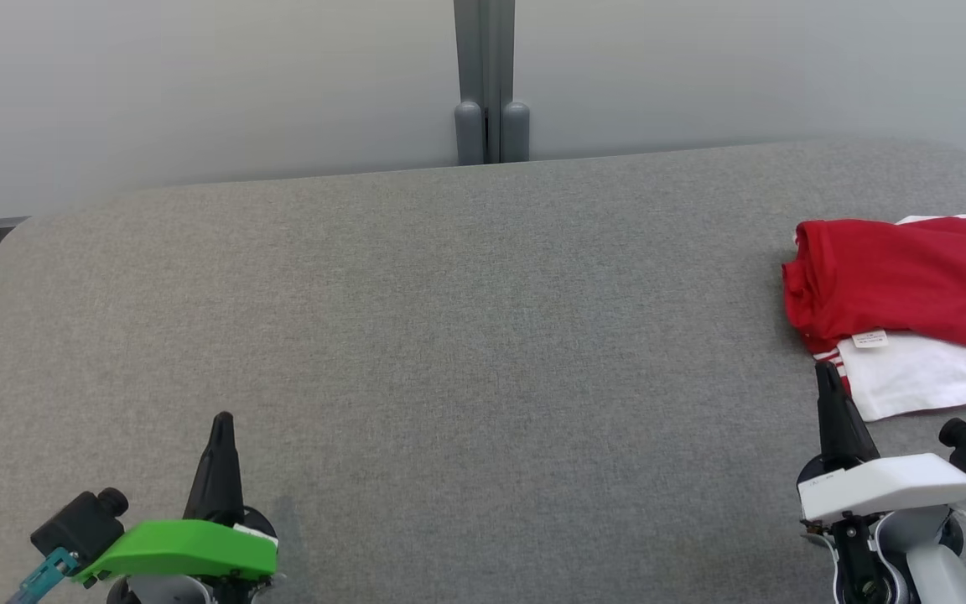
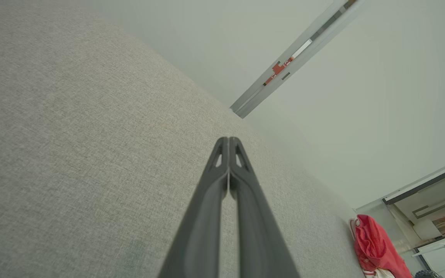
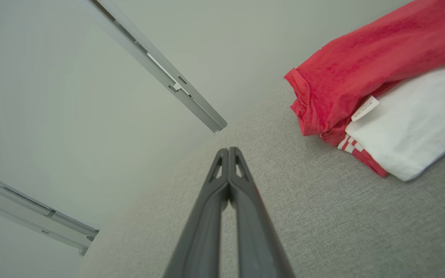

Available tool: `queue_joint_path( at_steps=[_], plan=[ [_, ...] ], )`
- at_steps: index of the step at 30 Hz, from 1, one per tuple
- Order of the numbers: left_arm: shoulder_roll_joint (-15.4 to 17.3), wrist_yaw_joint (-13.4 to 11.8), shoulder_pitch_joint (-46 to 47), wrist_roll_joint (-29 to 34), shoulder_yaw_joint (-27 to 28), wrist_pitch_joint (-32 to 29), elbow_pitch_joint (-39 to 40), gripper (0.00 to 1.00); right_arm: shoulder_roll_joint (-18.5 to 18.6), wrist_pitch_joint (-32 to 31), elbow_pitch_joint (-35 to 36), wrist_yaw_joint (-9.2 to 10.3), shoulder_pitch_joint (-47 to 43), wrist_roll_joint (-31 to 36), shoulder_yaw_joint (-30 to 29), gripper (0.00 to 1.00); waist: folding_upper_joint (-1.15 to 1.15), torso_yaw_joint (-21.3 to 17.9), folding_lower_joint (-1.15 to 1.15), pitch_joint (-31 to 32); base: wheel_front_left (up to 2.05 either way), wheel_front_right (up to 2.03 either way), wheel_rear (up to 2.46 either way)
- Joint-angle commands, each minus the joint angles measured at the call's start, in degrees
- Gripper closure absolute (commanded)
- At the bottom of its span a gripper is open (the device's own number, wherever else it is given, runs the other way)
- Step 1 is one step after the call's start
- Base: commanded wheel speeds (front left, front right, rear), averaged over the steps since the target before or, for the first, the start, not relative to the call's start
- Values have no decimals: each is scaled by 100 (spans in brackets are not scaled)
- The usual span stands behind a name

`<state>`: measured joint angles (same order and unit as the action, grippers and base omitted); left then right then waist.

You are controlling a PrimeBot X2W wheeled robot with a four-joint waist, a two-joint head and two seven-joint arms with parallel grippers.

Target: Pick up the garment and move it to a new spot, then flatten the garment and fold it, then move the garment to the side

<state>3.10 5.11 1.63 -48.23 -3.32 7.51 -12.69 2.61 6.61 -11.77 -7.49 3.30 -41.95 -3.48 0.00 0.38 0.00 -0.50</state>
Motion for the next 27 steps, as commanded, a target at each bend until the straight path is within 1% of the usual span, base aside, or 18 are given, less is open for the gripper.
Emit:
queue_joint_path(
  at_steps=[1, 27],
  plan=[
    [53, 43, 185, -204, 60, -53, 61, 100, 31, -58, 46, -2, 164, -208, -30, 100, 0, 0, 0, 0, 0, 0, 0],
    [72, 118, 305, -1826, 359, -519, -4, 100, 35, -532, -51, -1, 233, -2019, -138, 100, 0, -11, 0, 9, 0, 0, 0]
  ],
)
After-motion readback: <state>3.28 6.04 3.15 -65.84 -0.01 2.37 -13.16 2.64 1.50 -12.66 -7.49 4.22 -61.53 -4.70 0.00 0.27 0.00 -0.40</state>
